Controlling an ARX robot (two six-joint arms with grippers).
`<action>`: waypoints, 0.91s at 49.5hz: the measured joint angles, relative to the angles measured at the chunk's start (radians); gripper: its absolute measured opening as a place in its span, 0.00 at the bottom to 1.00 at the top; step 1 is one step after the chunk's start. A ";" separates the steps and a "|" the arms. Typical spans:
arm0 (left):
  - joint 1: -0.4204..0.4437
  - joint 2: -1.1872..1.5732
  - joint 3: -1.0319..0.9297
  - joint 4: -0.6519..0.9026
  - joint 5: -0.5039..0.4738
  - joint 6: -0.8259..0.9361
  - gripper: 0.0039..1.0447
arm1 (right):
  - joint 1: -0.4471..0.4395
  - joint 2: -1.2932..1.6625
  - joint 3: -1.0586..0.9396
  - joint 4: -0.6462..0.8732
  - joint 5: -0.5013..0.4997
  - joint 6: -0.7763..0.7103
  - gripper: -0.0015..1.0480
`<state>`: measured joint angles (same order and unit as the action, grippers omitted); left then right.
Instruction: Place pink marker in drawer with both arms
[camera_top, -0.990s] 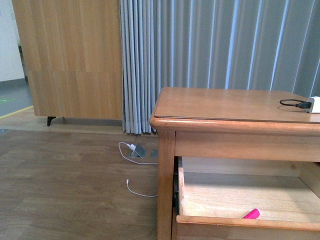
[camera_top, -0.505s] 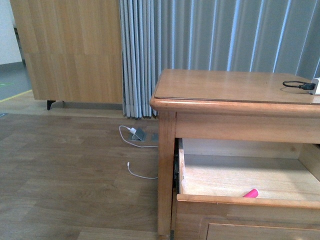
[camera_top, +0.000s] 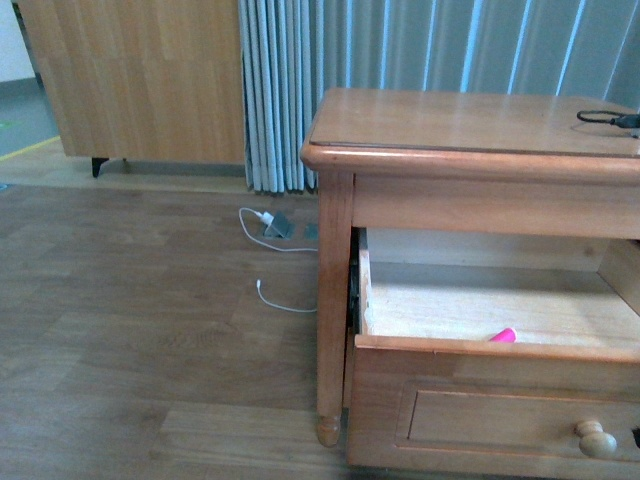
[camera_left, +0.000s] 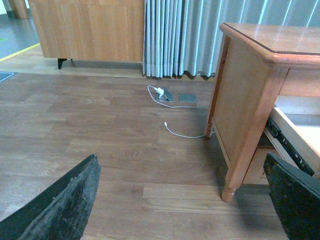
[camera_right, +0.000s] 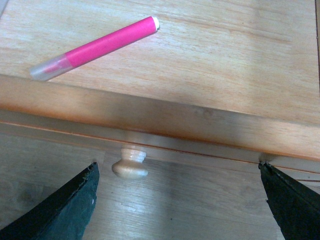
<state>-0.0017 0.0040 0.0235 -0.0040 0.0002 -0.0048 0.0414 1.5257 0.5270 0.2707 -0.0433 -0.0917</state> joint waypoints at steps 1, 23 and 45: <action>0.000 0.000 0.000 0.000 0.000 0.000 0.94 | 0.003 0.019 0.006 0.013 0.012 0.008 0.92; 0.000 0.000 0.000 0.000 0.000 0.000 0.94 | -0.005 0.307 0.223 0.207 0.110 0.103 0.92; 0.000 0.000 0.000 0.000 0.000 0.000 0.94 | -0.006 0.530 0.441 0.348 0.176 0.182 0.92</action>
<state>-0.0017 0.0036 0.0235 -0.0040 -0.0002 -0.0048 0.0353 2.0556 0.9676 0.6182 0.1329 0.0906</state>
